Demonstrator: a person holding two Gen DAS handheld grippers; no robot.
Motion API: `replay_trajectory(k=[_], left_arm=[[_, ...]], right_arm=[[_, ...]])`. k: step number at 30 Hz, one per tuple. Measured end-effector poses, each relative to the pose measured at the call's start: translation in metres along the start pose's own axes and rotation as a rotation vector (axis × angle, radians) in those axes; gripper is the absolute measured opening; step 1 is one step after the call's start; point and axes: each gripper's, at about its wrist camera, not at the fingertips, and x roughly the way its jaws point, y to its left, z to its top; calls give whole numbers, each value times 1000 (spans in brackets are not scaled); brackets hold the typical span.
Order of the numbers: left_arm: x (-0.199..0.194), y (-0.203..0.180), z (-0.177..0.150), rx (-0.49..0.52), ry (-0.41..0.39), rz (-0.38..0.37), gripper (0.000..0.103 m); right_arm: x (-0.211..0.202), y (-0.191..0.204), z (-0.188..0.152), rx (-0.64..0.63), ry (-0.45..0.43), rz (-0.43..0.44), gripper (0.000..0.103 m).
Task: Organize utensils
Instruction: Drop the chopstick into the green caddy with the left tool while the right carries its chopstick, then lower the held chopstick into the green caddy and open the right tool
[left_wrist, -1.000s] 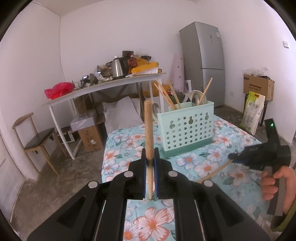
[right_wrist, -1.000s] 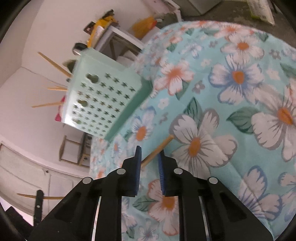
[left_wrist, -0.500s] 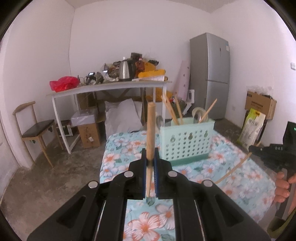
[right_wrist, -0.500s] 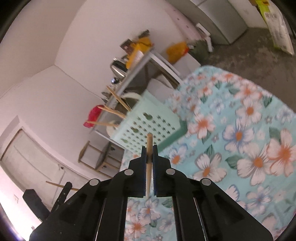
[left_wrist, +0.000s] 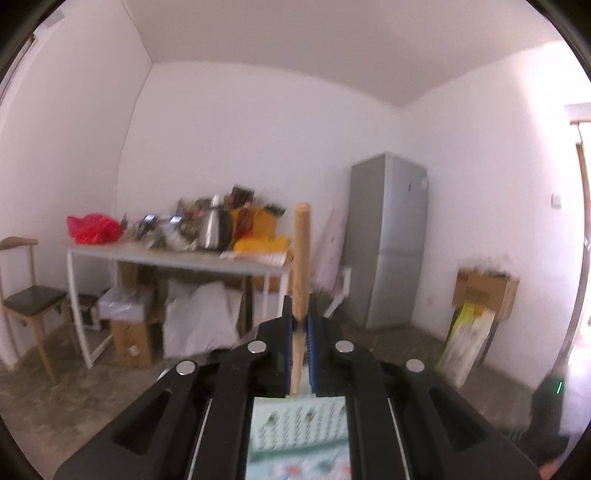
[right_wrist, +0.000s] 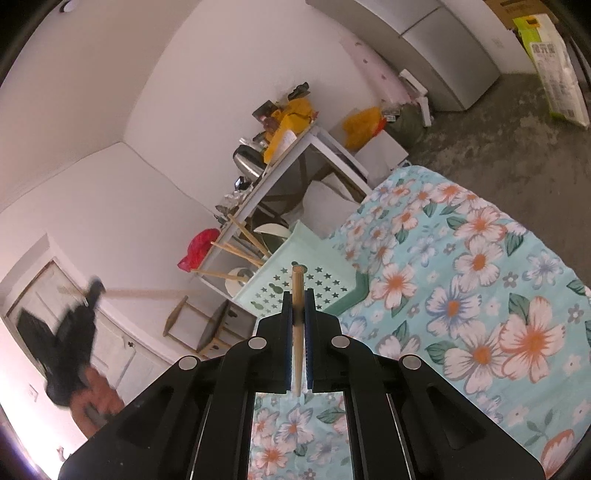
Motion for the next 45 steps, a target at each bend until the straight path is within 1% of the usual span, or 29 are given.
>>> replay_trajectory(k=[2,5,10,15,19,21,24,26,27,28,31,34,38,39,40,44,45], left_arm=[[17,-6,8,-12,-8,-22,6],[48,-14,9,7,12,-8,6],[103,-22,-16,64,98,51,6],[138,-18,-48,77,164,93,6],[154,-16,-68,60,206,75,6],[156,-19,-75,57,234,60,6],[155,-22,-80,58,253,29,7],[150,-23,-80,61,255,16,17],[146,-24,-79,58,250,14,27],[142,-24,-77,54,241,16,34],[132,-23,-72,51,223,13,40],[114,-20,-66,38,208,10,46],[87,-14,-64,26,211,-7,55],[79,-11,-65,21,217,-10,59],[71,-8,-67,15,227,-9,64],[48,5,-80,0,279,4,74],[40,8,-86,-1,293,15,78]], right_arm=[[2,-3,0,9,4,-3,4],[3,-8,2,15,4,-6,4],[5,-16,5,18,12,-16,4],[6,-21,6,23,21,-25,4],[7,-23,7,24,24,-28,4],[8,-24,6,26,25,-31,4],[8,-23,6,26,27,-33,4],[8,-23,6,24,28,-34,4],[7,-23,6,25,28,-34,4],[7,-23,6,25,29,-35,4],[6,-21,6,22,28,-37,4],[3,-17,6,13,22,-37,4],[-4,-7,8,-18,8,-30,4],[-5,-4,10,-28,4,-29,4],[-7,2,12,-49,-4,-30,4],[-11,31,25,-159,-31,-16,4],[-13,47,31,-217,-48,-12,4]])
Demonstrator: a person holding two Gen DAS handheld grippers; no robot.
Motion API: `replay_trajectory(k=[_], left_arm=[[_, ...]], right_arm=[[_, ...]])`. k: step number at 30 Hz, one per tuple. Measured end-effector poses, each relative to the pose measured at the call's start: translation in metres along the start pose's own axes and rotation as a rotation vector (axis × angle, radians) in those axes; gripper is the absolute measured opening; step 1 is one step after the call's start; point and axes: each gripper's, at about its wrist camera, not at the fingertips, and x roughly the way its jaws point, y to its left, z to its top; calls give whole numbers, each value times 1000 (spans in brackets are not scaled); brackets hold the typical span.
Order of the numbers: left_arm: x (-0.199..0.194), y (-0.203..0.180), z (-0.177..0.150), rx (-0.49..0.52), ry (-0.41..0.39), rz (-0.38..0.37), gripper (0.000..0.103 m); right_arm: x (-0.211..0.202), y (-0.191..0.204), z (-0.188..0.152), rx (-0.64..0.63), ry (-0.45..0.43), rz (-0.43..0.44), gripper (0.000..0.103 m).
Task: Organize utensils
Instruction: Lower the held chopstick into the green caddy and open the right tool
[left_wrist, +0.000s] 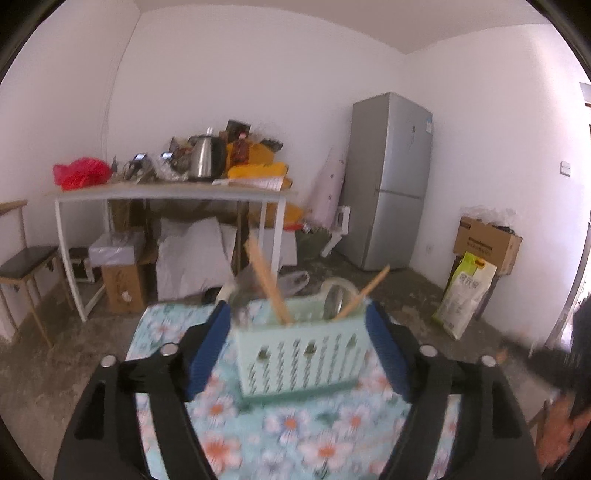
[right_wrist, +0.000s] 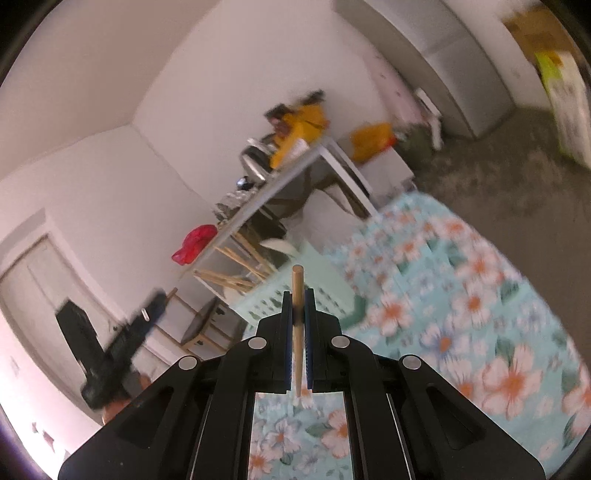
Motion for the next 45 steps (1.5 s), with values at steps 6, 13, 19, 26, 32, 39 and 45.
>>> replay_trajectory(k=[6,13,19,26,32,39,45], left_arm=[[-17,17,-40,-34,53,61,88],[-31,31,-66,-100,45,93,97],[-36,36,-66,-88,30,132,97],[-34,47,-71,-111,39,139,97],[-32,50,-75,-131,57,144,97],[-33,46,-74,-147,64,152,97],[-40,37,-76,-170,42,197,97]], right_arm=[[-10,71,40,-274,-131,15,4],[23,132,63,-502,-226,-29,4],[83,149,64,-610,-174,-86,4],[152,141,35,-716,-33,-175,4],[159,137,24,-703,23,-184,13],[106,137,25,-616,-37,-120,28],[69,116,-9,-538,-5,-113,50]])
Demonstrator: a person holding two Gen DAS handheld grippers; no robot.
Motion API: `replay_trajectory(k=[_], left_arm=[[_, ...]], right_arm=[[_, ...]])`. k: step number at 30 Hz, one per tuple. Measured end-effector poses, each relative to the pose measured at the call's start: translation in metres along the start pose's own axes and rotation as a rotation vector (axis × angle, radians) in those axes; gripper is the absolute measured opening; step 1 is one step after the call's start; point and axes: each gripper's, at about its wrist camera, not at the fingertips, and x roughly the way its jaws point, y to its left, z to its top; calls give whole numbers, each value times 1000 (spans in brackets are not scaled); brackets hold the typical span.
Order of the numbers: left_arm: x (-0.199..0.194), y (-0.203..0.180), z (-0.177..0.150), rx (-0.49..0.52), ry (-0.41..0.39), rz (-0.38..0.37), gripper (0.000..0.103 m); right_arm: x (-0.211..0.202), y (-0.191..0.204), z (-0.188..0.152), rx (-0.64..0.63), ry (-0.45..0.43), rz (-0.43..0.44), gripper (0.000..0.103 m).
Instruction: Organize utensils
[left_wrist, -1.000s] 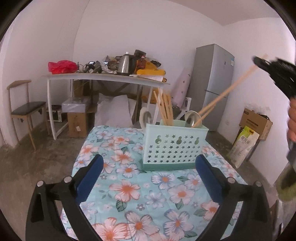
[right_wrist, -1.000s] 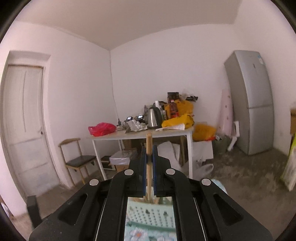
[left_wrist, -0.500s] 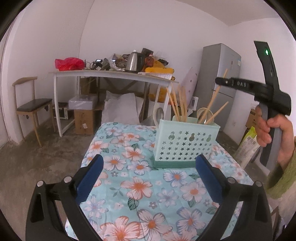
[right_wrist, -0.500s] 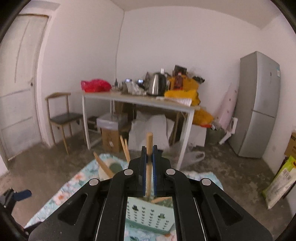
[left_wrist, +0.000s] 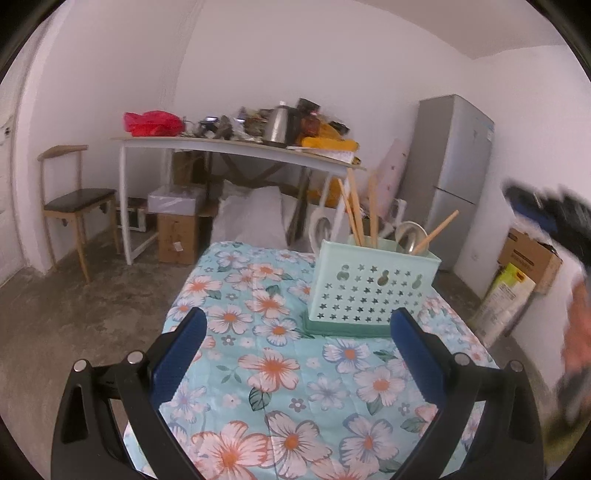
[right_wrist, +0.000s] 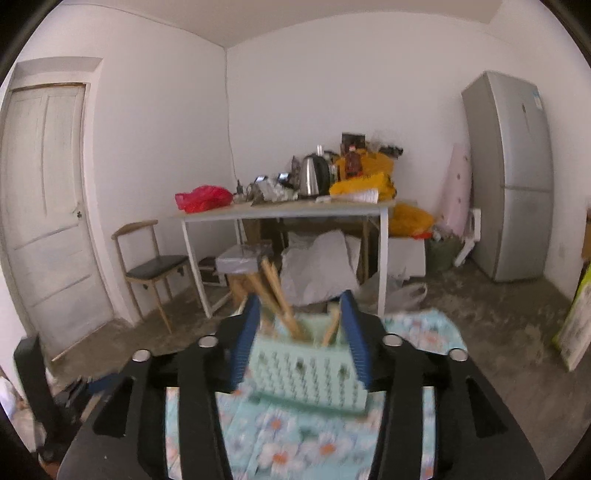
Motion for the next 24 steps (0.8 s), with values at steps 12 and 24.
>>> replay_trajectory(k=[12,24], left_arm=[[-3,-40,-1,182,41,309,97],[-1,-43,5,170,66,415,97]], right_arm=[[-11,3,-67,19,159,-275,87],[-11,-7,-73,14,206,-427,93]])
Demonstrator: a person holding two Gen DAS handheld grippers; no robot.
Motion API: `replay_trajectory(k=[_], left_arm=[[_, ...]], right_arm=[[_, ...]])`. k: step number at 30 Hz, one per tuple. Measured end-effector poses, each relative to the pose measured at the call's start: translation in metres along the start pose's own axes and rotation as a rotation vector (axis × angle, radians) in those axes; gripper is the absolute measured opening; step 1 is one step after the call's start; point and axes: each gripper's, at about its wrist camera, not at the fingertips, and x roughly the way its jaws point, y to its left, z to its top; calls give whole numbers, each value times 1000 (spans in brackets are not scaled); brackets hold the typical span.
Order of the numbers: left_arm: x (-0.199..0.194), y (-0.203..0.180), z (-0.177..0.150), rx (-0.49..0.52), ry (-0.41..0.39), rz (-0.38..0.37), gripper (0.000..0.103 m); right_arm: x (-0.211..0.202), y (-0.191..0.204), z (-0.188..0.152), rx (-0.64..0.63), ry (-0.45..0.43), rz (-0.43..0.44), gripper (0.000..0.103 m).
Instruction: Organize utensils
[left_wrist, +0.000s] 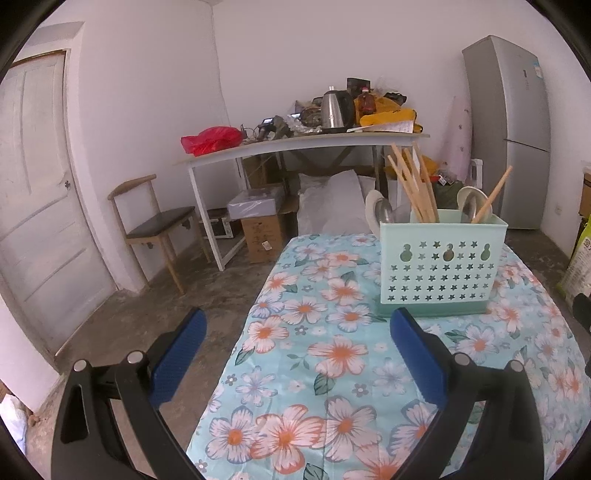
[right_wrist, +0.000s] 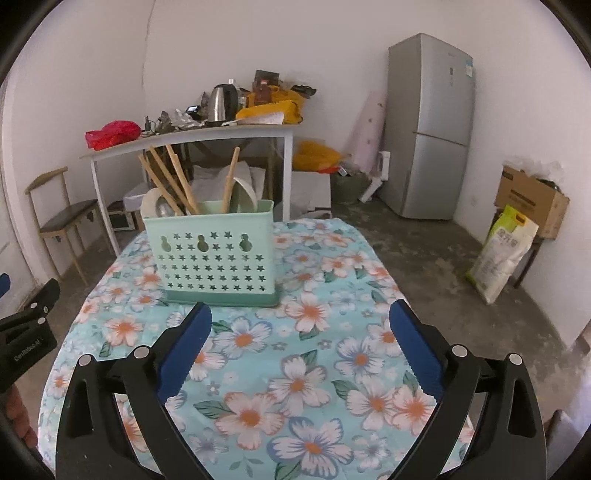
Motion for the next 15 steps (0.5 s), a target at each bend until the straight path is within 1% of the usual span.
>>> replay_trajectory(k=[8,15], left_arm=[[3,4,-1,2,17,41,98],[4,7,0,0,22,49,97]], right_arm=[[5,1,0,-12,21,-28,94],[6,5,0,-22,24,-28,94]])
